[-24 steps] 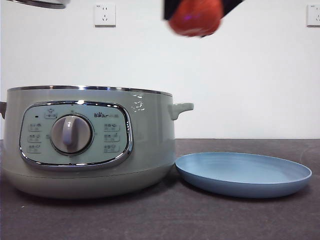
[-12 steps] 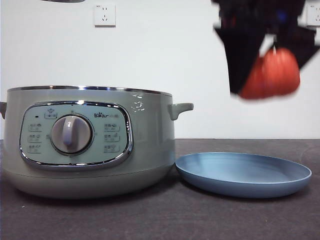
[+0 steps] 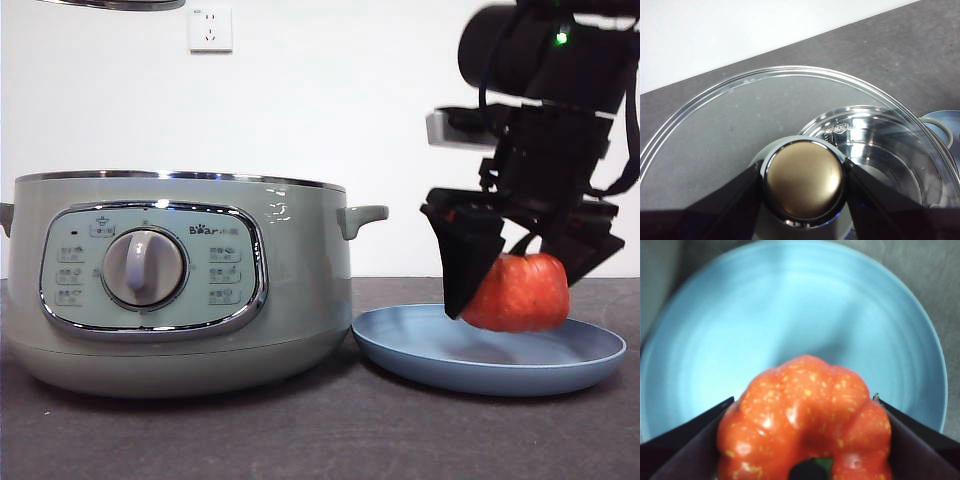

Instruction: Take the pumpkin out from the steamer,put the pumpkin in the blue plate,close the lid

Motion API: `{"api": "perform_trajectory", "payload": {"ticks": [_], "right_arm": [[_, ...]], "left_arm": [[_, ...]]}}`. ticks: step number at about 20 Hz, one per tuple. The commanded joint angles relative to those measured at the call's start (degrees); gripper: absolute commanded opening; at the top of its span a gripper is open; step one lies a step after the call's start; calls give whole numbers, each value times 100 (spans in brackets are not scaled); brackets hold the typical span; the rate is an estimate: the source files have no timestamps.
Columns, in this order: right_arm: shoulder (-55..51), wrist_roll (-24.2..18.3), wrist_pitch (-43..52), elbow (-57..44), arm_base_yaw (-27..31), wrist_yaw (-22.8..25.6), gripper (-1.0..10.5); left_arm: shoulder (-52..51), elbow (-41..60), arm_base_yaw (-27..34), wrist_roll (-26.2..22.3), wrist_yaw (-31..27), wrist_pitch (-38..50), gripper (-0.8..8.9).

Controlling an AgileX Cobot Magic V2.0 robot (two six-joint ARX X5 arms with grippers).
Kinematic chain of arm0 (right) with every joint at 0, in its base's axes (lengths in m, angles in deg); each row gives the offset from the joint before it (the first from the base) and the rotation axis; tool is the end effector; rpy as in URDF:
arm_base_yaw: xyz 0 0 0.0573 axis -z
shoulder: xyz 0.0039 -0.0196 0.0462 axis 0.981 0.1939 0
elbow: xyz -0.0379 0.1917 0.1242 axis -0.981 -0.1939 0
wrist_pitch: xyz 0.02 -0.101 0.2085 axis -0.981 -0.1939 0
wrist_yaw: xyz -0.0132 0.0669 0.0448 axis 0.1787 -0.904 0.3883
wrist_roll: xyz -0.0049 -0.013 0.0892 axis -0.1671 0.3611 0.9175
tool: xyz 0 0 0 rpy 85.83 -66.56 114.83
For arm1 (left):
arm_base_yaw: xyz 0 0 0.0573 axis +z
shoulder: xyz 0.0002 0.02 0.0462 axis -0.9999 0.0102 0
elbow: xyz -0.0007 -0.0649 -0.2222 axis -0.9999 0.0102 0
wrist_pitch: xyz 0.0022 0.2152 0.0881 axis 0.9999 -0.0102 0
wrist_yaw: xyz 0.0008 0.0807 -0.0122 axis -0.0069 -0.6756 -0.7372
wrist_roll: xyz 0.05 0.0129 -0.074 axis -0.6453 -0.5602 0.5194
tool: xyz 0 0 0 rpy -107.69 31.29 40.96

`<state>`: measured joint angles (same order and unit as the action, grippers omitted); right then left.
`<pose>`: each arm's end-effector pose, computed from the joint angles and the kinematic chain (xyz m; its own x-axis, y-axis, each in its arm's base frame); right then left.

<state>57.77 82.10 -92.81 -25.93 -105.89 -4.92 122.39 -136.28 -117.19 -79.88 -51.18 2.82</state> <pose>0.2709 0.1378 0.1250 0.3988 0.1947 -0.8961 -0.4450 0.8955 -0.0035 0.1706 -0.0724 0.3518 0.8731 -0.2360 -0.4265 0.3160 0.9403 0.1264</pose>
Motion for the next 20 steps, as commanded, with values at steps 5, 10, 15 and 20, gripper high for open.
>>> {"api": "perform_trajectory", "payload": {"ticks": [5, 10, 15, 20], "right_arm": [[363, -63, 216, -28, 42, -61, 200], [393, -59, 203, -28, 44, -33, 597], [393, -50, 181, -28, 44, -35, 609], [120, -33, 136, 66, 44, -35, 599]], "left_arm": [[116, -107, -2, -63, 170, 542, -8], [245, -107, -2, -63, 341, 581, -8], [374, -107, -2, -63, 573, 595, -8], [750, -107, -2, -63, 798, 682, -8]]}}
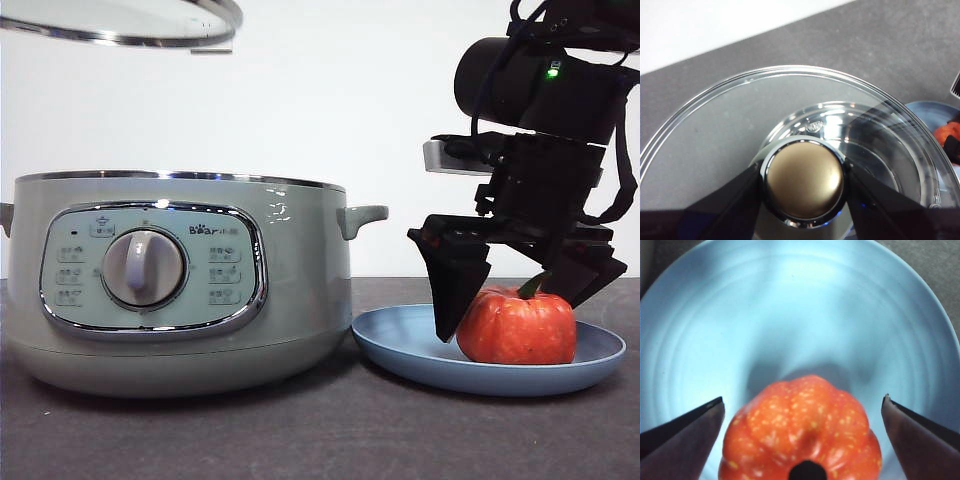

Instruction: Take the pumpkin out from the steamer,put the pumpkin in the blue plate,close the lid

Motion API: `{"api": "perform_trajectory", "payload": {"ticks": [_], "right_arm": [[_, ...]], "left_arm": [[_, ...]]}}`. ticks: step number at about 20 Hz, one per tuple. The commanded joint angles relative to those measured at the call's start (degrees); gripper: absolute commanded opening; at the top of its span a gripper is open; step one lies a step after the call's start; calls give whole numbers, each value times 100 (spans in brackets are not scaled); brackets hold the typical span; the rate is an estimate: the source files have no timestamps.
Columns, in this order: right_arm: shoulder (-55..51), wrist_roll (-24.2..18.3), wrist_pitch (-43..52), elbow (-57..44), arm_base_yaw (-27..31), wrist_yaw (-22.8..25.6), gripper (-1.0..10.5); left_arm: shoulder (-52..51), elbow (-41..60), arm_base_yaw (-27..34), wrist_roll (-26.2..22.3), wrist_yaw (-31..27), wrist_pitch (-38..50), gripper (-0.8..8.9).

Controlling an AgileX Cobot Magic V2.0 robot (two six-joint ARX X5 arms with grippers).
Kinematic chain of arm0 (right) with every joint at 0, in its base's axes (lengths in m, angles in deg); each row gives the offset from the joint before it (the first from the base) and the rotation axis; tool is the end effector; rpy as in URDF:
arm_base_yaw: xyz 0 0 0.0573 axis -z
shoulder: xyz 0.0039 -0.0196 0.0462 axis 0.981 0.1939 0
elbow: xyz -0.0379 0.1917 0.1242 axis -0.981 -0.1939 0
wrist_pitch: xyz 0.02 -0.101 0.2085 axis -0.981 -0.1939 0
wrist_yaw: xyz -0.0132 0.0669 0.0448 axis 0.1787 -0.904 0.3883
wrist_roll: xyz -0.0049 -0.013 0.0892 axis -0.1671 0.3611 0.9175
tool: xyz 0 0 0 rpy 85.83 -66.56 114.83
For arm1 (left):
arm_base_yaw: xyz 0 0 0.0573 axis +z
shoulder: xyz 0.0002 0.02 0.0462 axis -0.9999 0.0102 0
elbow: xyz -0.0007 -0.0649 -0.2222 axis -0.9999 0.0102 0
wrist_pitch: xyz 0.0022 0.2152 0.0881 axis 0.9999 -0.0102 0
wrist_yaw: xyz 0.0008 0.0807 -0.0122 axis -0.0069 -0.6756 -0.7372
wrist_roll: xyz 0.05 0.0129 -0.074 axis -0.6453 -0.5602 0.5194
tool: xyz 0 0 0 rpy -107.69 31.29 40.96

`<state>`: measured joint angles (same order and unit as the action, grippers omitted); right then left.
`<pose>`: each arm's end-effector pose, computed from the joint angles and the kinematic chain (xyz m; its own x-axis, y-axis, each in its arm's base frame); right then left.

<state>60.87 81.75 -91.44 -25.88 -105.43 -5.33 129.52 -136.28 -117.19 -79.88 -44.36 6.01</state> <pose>0.2755 0.1380 0.1112 0.3735 0.1861 -0.9088 -0.4456 0.8952 0.0002 0.1972 -0.0967 0.3357 0.8032 -0.3324 -0.4944 0.4221 0.9031 0.0786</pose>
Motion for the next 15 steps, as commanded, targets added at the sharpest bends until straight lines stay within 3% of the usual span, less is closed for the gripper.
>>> {"api": "perform_trajectory", "payload": {"ticks": [1, 12, 15], "right_arm": [[-334, 4, -15, 81, -2, 7, 599], [-3285, 199, -48, 90, 0, 59, 598], [-3768, 262, -85, 90, -2, 310, 599]], "left_arm": [[120, -107, -2, -63, 175, 407, -8], [1453, -98, -13, 120, 929, 1010, -8], [1659, -15, -129, 129, 909, 1078, -8]]}}
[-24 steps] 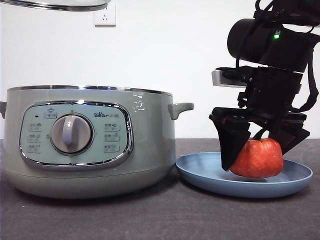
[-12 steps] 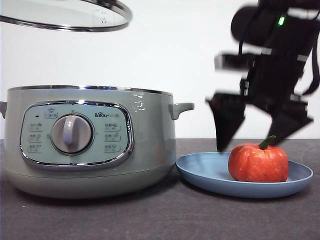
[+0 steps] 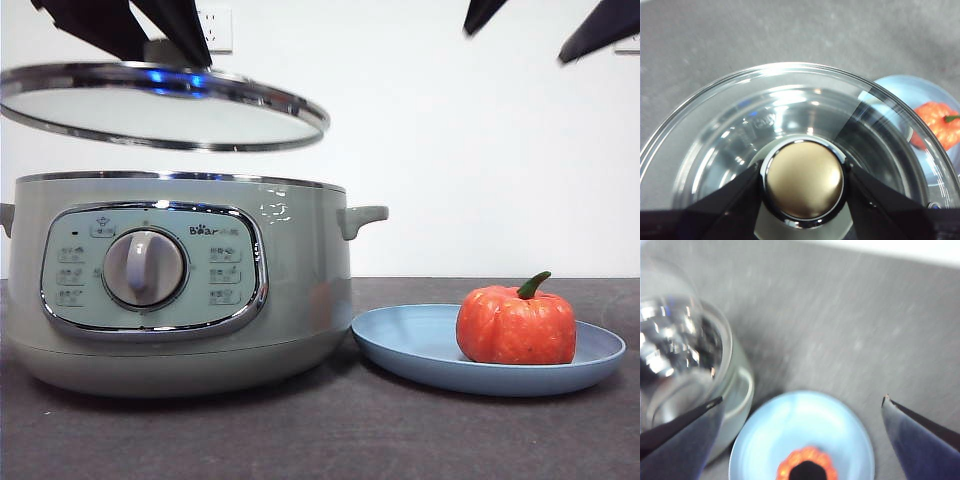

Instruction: Take the pumpkin out from the steamer,put the pumpkin in the blue plate,close the lid

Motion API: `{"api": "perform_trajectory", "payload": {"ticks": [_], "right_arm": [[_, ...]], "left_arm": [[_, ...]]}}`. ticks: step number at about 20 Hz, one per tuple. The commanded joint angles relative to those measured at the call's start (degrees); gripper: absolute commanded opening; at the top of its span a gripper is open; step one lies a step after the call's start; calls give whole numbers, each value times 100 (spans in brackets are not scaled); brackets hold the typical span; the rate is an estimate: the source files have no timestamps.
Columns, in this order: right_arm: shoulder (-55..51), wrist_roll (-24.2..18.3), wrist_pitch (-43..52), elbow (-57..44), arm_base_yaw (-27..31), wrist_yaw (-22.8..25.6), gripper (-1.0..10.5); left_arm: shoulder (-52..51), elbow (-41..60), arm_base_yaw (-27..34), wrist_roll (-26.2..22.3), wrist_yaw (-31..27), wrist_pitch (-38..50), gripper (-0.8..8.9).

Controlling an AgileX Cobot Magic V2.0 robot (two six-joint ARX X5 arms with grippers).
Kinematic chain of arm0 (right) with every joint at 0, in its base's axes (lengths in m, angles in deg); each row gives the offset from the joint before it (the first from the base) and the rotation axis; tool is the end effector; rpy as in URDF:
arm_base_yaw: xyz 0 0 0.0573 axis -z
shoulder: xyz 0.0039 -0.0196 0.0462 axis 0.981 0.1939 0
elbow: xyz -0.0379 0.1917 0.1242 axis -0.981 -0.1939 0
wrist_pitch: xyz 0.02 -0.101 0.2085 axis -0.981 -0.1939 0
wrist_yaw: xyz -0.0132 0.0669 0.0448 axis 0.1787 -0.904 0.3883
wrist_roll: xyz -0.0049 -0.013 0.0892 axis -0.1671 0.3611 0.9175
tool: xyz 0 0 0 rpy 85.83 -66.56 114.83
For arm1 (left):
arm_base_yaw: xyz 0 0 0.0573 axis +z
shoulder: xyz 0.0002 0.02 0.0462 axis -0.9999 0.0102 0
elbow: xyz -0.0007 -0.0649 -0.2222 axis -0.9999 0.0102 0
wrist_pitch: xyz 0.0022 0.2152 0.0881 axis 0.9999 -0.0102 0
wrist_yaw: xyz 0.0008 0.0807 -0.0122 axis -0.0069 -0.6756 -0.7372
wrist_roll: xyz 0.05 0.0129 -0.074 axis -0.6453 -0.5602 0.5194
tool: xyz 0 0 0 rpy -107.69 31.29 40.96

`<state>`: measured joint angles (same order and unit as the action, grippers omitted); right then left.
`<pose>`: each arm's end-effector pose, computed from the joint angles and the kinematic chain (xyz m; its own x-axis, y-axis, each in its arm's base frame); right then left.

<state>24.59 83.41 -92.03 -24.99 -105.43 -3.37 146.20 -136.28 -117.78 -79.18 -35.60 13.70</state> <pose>0.2222 0.1083 0.2844 0.7991 0.3610 -0.4808 -0.4064 0.9136 0.0106 0.2534 -0.1432 0.2830 0.6502 -0.4335 -0.6239 0.5413 0.8406 -0.0199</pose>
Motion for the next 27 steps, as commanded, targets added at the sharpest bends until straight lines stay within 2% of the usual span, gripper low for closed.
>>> {"api": "perform_trajectory", "payload": {"ticks": [1, 6, 14, 19, 27], "right_arm": [[-273, 120, -87, 0, -2, 142, 598], [-533, 170, -278, 0, -2, 140, 598], [-555, 181, -420, 0, -2, 140, 598], [-555, 181, -422, 0, -2, 138, 598], [-555, 179, -422, 0, -2, 138, 598]], "left_arm": [[17, 55, -101, 85, 33, 404, -8], [20, 501, -157, 295, -55, 898, -8], [22, 1019, -157, 317, -404, 1246, -8], [22, 1252, -157, 321, -404, 1705, -8], [26, 1322, -201, 348, -380, 1851, -8]]}}
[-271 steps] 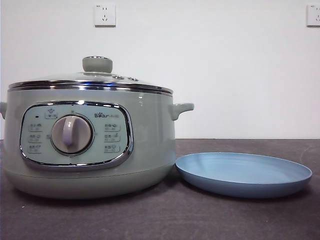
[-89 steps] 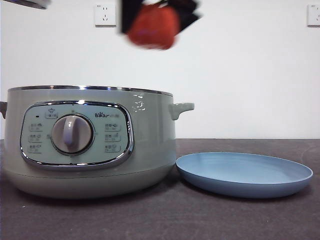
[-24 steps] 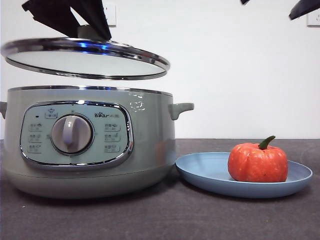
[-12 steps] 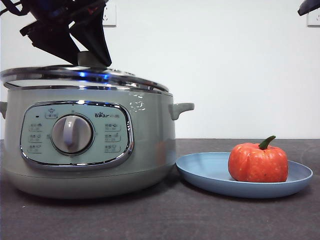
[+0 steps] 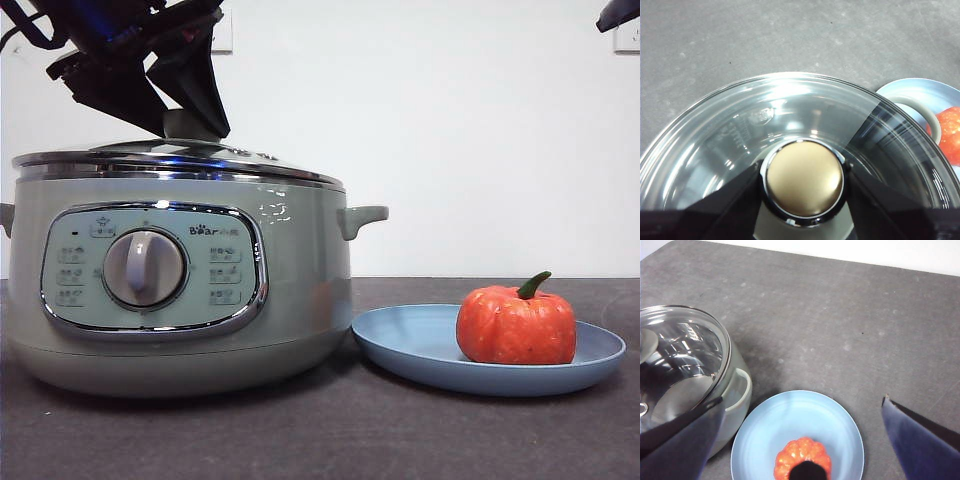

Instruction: Take the pumpkin out from the steamer,put the pumpkin in the blue plate,close the lid

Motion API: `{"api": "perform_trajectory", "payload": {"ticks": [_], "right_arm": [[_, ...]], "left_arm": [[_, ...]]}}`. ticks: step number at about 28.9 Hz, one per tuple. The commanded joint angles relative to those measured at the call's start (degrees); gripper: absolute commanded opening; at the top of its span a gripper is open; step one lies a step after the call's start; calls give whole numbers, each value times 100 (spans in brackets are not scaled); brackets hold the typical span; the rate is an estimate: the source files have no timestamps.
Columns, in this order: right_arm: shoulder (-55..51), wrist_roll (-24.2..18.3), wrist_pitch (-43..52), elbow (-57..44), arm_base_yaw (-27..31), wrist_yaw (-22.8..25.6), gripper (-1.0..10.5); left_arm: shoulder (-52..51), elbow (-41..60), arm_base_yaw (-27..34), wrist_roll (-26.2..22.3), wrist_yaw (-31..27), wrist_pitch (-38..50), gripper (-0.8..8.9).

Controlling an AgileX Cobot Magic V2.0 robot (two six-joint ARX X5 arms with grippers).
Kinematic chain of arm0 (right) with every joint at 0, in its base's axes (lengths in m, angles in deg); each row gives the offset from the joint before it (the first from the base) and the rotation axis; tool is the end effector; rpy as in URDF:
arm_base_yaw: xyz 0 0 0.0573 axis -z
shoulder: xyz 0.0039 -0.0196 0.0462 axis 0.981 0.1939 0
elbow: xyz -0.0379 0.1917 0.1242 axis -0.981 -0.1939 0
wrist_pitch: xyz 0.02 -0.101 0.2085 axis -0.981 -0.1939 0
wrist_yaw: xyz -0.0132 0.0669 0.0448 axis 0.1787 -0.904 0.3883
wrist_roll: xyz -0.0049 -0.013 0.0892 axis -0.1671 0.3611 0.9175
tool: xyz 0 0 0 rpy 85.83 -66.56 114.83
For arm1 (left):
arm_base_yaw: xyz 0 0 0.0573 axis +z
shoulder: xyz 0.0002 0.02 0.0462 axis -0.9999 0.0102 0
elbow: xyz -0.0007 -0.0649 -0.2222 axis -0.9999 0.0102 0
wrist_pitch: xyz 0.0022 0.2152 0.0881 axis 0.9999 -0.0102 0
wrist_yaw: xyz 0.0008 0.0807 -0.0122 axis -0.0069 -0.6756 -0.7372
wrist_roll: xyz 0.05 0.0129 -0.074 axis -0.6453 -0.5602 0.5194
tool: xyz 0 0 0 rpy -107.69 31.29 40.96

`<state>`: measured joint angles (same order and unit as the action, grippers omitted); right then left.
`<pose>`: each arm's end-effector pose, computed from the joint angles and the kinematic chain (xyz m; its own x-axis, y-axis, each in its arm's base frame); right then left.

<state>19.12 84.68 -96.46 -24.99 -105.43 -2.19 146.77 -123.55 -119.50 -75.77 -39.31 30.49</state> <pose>0.2021 0.0965 0.2951 0.8152 0.3461 -0.4644 -0.3803 0.9246 0.0215 0.2628 -0.1529 0.2370 0.7028 -0.4162 -0.5769 0.4932 0.8695 -0.0265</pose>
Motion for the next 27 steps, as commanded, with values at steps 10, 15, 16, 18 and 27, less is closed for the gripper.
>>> {"api": "perform_trajectory", "payload": {"ticks": [10, 15, 16, 18, 27], "right_arm": [[-9, 52, 20, 0, -2, 20, 598], [-9, 52, 24, 0, -2, 20, 598], [-9, 52, 24, 0, -2, 20, 598], [-9, 52, 24, 0, -2, 20, 598], [-9, 52, 17, 0, -2, 17, 598]], "left_arm": [[111, 68, -28, 125, -22, 127, -8], [111, 68, -28, 127, -20, -136, 57], [111, 68, -26, 127, -22, -166, 151], [111, 68, -26, 129, -26, -179, 360], [-210, 50, -22, 131, -90, -136, 464]]}}
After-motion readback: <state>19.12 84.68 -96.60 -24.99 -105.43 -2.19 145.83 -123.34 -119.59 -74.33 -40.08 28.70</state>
